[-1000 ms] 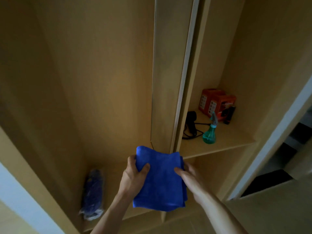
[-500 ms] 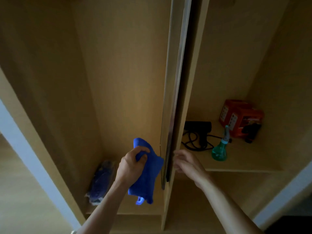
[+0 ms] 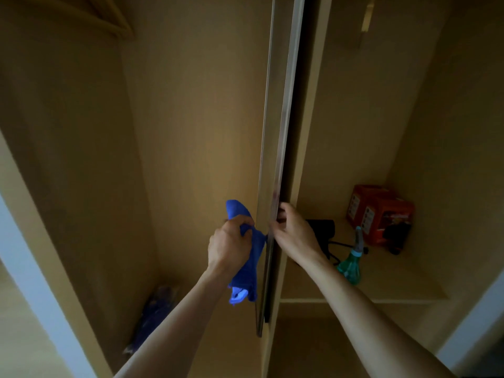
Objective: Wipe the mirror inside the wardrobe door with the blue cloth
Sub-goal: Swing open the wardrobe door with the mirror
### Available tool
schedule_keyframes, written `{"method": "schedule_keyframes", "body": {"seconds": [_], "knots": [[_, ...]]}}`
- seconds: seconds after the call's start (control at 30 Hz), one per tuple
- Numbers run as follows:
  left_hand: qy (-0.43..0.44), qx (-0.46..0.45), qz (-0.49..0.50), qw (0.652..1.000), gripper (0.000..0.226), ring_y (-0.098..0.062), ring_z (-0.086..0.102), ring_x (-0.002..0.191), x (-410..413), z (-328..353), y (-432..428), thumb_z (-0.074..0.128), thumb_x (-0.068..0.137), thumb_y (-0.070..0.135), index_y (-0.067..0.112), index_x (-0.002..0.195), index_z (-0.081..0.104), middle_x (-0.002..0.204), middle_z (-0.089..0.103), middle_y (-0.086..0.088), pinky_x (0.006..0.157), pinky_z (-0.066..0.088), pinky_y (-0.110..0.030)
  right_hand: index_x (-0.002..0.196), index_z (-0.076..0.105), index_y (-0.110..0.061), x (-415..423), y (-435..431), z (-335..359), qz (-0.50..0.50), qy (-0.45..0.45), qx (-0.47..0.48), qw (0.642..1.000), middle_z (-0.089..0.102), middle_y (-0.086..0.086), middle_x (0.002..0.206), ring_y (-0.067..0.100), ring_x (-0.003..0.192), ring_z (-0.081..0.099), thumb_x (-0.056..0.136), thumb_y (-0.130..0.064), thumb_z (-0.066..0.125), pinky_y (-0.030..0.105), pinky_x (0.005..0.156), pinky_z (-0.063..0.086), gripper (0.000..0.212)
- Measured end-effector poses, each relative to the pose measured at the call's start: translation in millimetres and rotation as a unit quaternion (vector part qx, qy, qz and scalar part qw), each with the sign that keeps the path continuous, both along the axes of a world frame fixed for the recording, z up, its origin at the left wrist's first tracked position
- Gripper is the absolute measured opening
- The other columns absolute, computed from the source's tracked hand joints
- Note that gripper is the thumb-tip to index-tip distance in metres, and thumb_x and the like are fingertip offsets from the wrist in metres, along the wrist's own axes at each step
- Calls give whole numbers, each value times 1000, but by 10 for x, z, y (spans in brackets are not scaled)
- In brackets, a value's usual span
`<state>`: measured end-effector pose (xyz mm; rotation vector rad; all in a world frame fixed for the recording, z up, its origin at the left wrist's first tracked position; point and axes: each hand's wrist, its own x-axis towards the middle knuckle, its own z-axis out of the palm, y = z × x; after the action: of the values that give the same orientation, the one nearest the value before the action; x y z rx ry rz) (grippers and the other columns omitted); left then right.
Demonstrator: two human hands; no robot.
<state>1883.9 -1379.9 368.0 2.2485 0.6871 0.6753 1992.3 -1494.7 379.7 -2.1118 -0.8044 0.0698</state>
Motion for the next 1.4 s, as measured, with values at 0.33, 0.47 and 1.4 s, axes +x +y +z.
{"method": "schedule_keyframes", "body": {"seconds": [0.33,0.47,1.4], "knots": [[84,80,-59,991,62,-31,64,101,163,306,-51,46,100,15,47,153,34,129,52,-7,80,54,-38,144,45,-22,29,127,59,-57,-29,16,998,63,-2,135,20,120,61,104,-40,47,38,93,52,44],[102,89,-82,987,66,-30,62,105,136,313,-127,46,99,15,45,156,28,131,51,-9,75,47,-34,134,52,-24,-13,96,56,-64,-22,22,997,67,-7,113,19,109,65,102,-39,50,41,87,55,35],[37,102,-180,978,57,-16,55,87,-829,227,-534,47,104,24,55,150,33,98,48,8,73,45,-27,110,57,-41,-798,-733,-106,-52,-68,63,994,65,-22,88,-10,83,61,96,-56,51,11,58,41,21]]}}
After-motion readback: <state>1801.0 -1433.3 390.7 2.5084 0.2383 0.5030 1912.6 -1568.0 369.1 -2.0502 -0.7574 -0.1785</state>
